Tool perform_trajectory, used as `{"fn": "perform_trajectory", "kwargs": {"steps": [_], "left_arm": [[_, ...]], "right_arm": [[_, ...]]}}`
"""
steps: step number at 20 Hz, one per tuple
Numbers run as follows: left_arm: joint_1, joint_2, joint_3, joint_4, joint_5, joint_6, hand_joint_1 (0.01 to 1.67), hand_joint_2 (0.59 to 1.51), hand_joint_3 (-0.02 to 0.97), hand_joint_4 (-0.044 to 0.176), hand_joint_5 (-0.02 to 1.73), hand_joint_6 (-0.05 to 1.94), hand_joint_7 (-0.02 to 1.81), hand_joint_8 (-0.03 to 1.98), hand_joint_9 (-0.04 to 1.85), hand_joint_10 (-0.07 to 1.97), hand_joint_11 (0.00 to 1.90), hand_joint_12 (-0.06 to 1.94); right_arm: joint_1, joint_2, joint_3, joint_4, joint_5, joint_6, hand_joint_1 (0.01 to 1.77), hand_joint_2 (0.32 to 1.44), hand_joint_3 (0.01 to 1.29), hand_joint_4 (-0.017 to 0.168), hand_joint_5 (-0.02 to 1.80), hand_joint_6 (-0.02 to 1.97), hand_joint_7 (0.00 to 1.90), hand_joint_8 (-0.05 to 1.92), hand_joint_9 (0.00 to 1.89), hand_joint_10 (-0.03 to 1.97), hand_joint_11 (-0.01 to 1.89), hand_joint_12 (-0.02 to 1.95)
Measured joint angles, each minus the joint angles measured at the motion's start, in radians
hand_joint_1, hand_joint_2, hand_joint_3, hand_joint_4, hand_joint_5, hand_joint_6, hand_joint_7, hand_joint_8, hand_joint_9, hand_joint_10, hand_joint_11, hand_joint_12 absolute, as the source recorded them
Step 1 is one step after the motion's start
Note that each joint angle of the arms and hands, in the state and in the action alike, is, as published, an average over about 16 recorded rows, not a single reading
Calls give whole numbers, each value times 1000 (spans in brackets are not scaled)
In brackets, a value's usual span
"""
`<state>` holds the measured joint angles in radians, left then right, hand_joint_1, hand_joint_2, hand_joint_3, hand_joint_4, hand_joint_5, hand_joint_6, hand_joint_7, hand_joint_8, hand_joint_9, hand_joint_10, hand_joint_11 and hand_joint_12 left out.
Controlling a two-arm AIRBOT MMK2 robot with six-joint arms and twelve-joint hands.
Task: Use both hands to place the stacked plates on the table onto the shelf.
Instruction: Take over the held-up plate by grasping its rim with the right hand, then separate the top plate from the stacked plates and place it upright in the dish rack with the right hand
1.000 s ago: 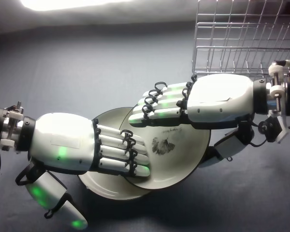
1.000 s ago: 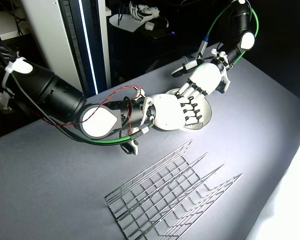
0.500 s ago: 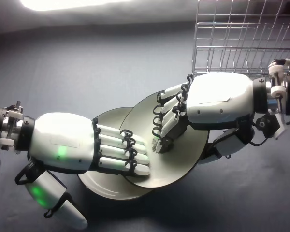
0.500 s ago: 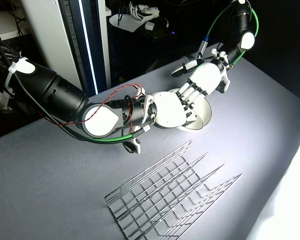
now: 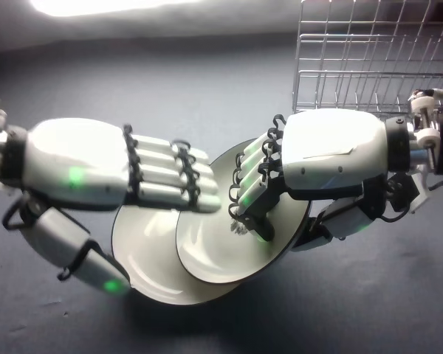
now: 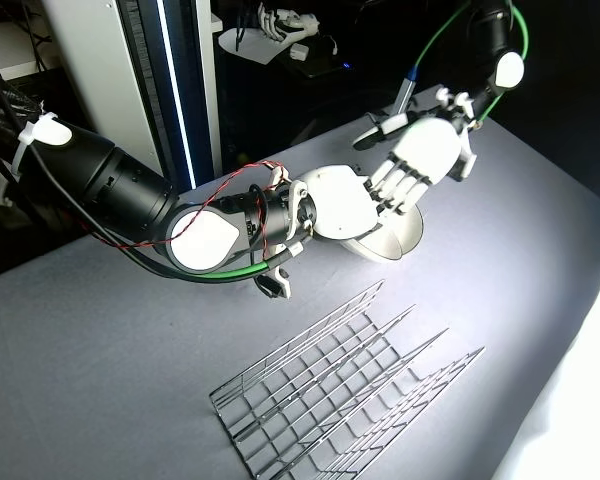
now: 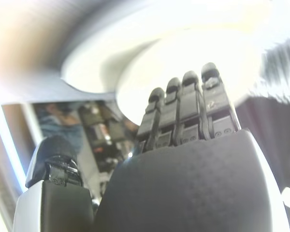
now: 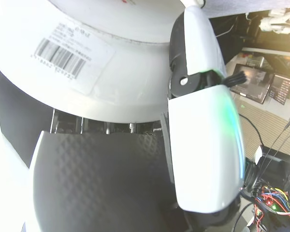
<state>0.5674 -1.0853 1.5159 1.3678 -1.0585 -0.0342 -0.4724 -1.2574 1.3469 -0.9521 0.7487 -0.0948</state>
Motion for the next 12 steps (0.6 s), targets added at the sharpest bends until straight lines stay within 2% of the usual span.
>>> {"fn": "perform_trajectory", "kwargs": {"steps": [4,12], "left_arm": [[-31,65,-21,0,12,2,13,1113,20,3,13,7,18,13,20,5,20,9],[-50,199,-65,3,63,43,13,1115,20,5,20,7,19,14,22,5,19,9]], "right_arm": [[26,3,-3,-5,-5,1,1255,1012,15,5,836,1174,818,925,700,1396,593,1673],[108,11,-31,-8,-26,4,1298,1031,14,0,841,1226,827,1067,724,1434,562,1675]]}}
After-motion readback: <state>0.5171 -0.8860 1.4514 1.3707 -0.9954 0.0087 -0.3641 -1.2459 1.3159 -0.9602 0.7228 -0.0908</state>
